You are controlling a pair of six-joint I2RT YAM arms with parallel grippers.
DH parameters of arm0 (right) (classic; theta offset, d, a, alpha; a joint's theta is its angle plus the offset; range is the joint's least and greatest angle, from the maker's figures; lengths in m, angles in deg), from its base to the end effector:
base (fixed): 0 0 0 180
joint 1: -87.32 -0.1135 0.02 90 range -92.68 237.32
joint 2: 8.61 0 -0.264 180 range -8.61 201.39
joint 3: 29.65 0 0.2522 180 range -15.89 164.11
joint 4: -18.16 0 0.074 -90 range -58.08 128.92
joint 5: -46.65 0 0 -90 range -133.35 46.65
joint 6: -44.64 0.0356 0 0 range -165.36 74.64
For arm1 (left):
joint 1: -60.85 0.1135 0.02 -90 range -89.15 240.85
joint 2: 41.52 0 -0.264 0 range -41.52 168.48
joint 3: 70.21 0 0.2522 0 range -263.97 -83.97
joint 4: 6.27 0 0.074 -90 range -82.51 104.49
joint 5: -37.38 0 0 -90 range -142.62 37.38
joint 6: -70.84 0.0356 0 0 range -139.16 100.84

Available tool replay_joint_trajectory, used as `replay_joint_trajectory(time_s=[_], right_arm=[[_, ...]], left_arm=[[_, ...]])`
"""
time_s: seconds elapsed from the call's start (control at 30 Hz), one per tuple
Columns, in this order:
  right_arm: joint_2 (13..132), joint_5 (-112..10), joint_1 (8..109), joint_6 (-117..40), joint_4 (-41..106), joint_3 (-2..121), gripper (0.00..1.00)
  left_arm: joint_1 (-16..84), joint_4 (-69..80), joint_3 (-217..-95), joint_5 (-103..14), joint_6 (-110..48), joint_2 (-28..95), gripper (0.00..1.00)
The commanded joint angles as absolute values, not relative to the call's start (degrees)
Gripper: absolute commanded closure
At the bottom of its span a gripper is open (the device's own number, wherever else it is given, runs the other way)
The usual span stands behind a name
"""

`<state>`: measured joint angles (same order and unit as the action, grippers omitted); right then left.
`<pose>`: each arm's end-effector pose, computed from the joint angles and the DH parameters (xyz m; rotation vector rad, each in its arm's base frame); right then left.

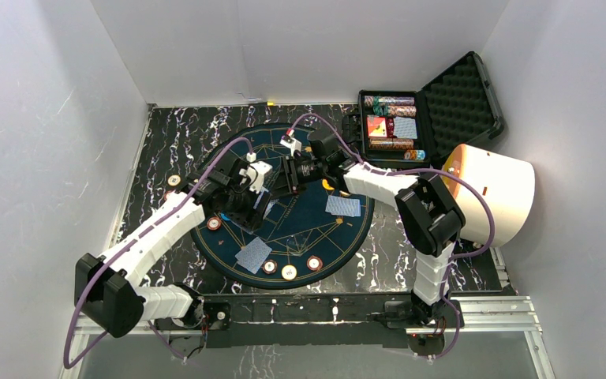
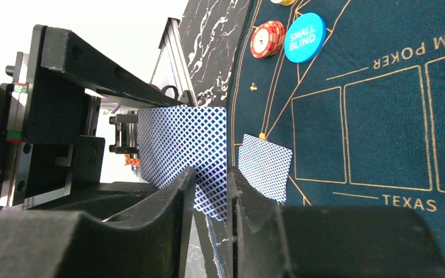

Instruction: Distribute texas hold em gaming equipment

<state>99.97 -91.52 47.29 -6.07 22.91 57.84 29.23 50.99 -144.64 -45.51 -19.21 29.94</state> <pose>0.3102 0.2952 0.2304 -0.6361 2.2151 1.6514 0.2120 -0.1357 0.2881 0.7426 2.4394 -0.3765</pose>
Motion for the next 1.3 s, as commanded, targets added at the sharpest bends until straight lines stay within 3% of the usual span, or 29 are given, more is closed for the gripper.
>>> replay_joint_trajectory(time_s=[0.0, 0.37, 0.53, 0.9, 1.07, 1.27], right_arm=[[95.66, -92.13, 47.98, -6.95, 22.82, 60.22, 0.69], [93.22, -92.17, 49.15, -6.89, 23.95, 59.55, 0.83], [91.59, -92.86, 50.41, -6.87, 24.12, 58.51, 1.00], [84.48, -92.93, 55.36, -10.39, 23.20, 53.68, 1.00], [78.86, -84.59, 55.50, -30.55, 23.21, 47.96, 1.00], [73.98, -84.46, 49.20, -86.62, 21.03, 37.34, 1.00]], left_arm=[[29.36, 50.38, -144.48, -44.65, -19.80, 29.92, 1.00], [29.40, 50.29, -143.93, -45.82, -20.62, 30.45, 1.00], [29.36, 50.23, -143.66, -46.48, -21.21, 30.13, 1.00], [30.37, 49.42, -141.91, -47.87, -23.56, 29.56, 1.00], [34.44, 50.39, -141.45, -49.33, -25.78, 28.78, 1.00], [40.55, 51.34, -142.37, -49.64, -25.47, 30.28, 1.00]])
